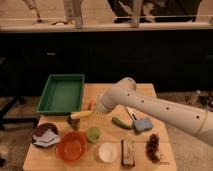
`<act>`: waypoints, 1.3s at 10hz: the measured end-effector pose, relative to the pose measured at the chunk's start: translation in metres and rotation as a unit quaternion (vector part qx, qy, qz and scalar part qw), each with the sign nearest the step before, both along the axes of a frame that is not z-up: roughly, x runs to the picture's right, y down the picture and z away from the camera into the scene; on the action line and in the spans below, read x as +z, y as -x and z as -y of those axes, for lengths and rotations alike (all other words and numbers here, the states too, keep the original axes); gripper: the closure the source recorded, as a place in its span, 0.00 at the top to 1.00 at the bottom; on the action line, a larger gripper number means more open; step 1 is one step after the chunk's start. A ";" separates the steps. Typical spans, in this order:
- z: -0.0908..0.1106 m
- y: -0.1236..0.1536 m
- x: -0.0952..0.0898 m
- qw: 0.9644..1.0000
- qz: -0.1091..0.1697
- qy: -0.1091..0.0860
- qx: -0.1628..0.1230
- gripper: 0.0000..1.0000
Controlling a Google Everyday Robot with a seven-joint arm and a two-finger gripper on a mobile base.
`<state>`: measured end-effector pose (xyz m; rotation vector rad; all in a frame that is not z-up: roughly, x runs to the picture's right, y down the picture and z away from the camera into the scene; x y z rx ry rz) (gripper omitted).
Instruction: Place banana in metal cup
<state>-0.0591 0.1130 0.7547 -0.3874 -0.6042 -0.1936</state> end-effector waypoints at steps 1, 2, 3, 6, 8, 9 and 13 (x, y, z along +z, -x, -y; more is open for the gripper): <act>-0.001 0.009 -0.004 1.000 0.003 -0.006 -0.011 0.00; -0.002 0.014 -0.005 1.000 0.005 -0.008 -0.016 0.00; -0.003 0.021 -0.006 1.000 0.008 -0.009 -0.024 0.00; -0.005 0.041 0.001 0.999 0.011 -0.002 -0.043 0.00; -0.007 0.052 0.011 0.999 0.011 0.007 -0.053 0.00; -0.007 0.059 0.015 0.998 0.011 0.012 -0.058 0.00; -0.007 0.058 0.018 0.998 0.010 0.015 -0.060 0.00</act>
